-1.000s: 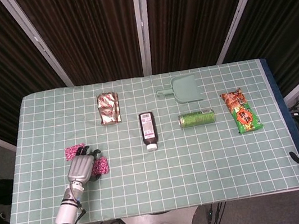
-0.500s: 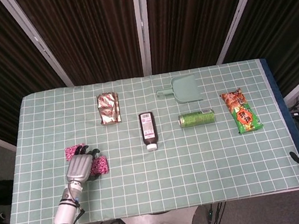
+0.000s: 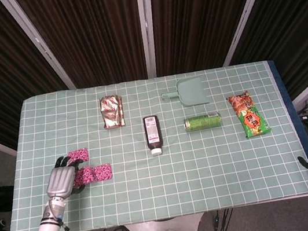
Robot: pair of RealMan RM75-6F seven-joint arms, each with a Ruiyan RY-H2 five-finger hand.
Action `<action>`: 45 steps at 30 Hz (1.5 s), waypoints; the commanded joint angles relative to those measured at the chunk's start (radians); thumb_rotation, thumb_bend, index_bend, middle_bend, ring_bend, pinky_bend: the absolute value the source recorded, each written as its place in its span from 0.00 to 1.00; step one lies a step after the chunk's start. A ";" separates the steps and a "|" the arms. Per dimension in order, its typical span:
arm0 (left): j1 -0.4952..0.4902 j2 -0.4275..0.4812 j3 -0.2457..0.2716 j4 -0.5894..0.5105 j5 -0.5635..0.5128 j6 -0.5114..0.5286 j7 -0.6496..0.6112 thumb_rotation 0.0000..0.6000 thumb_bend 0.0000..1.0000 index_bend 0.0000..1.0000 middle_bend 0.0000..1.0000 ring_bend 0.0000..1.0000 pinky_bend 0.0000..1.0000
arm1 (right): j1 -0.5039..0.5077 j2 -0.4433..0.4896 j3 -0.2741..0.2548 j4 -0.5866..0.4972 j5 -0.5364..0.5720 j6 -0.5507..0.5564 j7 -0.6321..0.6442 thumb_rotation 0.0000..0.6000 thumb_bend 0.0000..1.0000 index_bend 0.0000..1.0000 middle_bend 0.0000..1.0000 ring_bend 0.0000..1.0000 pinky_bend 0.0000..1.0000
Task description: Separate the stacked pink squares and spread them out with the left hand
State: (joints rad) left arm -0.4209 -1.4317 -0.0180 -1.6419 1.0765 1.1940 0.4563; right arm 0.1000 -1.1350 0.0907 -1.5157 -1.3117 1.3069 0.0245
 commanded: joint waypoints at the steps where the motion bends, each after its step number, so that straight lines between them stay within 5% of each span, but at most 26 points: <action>1: 0.033 0.028 0.030 -0.013 0.030 0.017 -0.035 1.00 0.24 0.25 0.48 0.12 0.09 | 0.000 -0.001 -0.001 0.000 -0.001 0.000 -0.001 1.00 0.15 0.00 0.00 0.00 0.00; 7: 0.067 0.025 0.055 0.029 0.078 0.029 -0.083 1.00 0.23 0.25 0.43 0.12 0.09 | 0.002 -0.003 -0.001 -0.003 -0.001 -0.001 -0.008 1.00 0.15 0.00 0.00 0.00 0.00; 11: 0.071 0.030 0.058 0.042 0.090 0.002 -0.119 1.00 0.19 0.14 0.13 0.07 0.09 | 0.000 -0.001 -0.001 -0.007 -0.001 0.002 -0.012 1.00 0.15 0.00 0.00 0.00 0.00; 14: 0.078 0.021 0.051 0.066 0.103 0.013 -0.128 1.00 0.17 0.11 0.05 0.04 0.09 | 0.000 0.000 -0.001 -0.008 0.001 0.001 -0.012 1.00 0.15 0.00 0.00 0.00 0.00; 31: 0.105 0.111 -0.030 0.035 0.174 0.123 -0.171 1.00 0.17 0.10 0.06 0.01 0.09 | -0.003 0.005 0.004 -0.025 -0.001 0.014 -0.010 1.00 0.15 0.00 0.00 0.00 0.00; 45: 0.193 0.196 -0.028 0.029 0.228 0.230 -0.247 1.00 0.16 0.10 0.06 0.00 0.09 | -0.007 -0.002 -0.001 -0.034 -0.023 0.038 -0.025 1.00 0.15 0.00 0.00 0.00 0.00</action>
State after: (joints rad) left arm -0.2317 -1.2378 -0.0478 -1.6136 1.3009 1.4203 0.2132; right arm 0.0936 -1.1363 0.0895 -1.5500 -1.3349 1.3444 -0.0004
